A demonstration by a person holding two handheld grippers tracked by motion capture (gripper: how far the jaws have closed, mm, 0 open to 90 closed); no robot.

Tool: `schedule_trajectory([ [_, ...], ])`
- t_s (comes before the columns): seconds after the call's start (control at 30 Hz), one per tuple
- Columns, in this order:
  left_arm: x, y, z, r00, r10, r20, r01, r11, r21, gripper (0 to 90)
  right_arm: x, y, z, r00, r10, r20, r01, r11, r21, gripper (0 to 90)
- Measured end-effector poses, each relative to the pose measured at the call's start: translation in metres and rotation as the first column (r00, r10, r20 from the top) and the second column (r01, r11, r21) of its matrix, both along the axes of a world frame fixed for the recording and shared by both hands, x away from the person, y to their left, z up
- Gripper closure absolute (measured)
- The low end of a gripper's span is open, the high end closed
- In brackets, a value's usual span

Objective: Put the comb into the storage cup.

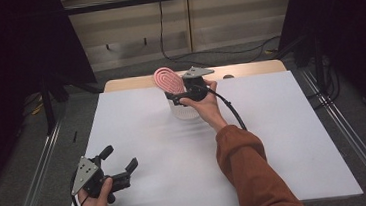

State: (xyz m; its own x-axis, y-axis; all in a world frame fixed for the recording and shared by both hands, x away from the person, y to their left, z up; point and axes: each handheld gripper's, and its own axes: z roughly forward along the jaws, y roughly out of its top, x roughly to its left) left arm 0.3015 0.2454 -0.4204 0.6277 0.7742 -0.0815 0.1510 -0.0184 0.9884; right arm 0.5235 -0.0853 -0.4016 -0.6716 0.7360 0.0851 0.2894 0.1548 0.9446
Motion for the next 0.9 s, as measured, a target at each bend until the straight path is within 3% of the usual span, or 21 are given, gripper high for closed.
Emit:
schedule_trajectory([
  [0.4, 0.0, 0.0, -0.001, 1.0, 0.001, -0.002, -0.001, 1.0, 0.002, 3.1, -0.004, -0.007, 0.002, 0.9998, -0.02, -0.003, 0.02, 1.0, -0.014, 9.3],
  [0.9, -0.001, 0.0, -0.001, 1.0, 0.009, -0.003, -0.009, 0.9999, -0.006, 3.1, -0.016, -0.015, 0.01, 0.998, -0.038, 0.051, 0.038, 0.999, 0.005, 4.3],
])
